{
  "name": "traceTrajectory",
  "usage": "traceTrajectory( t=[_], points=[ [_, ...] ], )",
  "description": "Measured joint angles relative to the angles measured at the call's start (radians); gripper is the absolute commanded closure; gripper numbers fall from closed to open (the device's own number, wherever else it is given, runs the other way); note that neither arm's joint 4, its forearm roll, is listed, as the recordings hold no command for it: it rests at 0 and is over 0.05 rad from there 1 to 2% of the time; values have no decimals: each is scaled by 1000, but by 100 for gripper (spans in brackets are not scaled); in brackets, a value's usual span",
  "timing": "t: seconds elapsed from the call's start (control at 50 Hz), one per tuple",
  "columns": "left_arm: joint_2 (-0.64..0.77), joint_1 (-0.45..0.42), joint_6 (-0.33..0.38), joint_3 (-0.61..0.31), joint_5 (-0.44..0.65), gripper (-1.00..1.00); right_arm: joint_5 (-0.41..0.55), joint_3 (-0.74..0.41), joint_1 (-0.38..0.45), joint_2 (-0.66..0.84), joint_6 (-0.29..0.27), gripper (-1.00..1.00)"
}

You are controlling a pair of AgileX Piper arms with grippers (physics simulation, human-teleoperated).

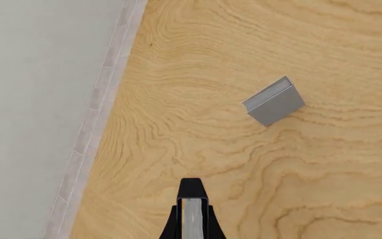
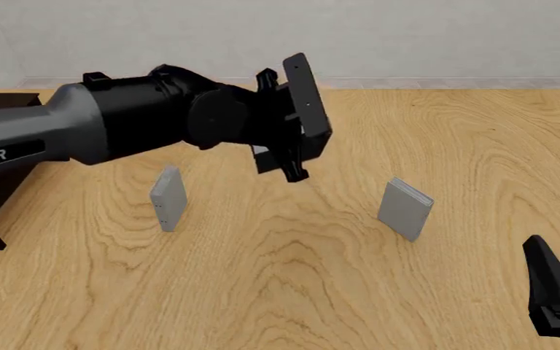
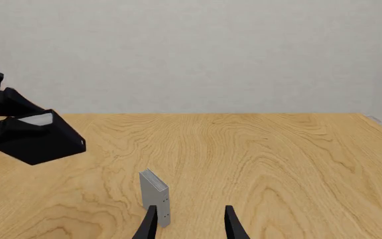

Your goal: Pick up the book in the middle and place it on the cabinet shelf.

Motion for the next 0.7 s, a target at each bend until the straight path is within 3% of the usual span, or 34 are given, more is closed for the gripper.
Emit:
traceTrajectory(
  t=[0.28, 0.7],
  points=[
    [-40, 57, 61, 24, -51, 100, 0, 0, 0, 0, 0, -100],
    [-100, 147, 76, 53, -102, 100, 0, 0, 0, 0, 0, -100]
  ],
)
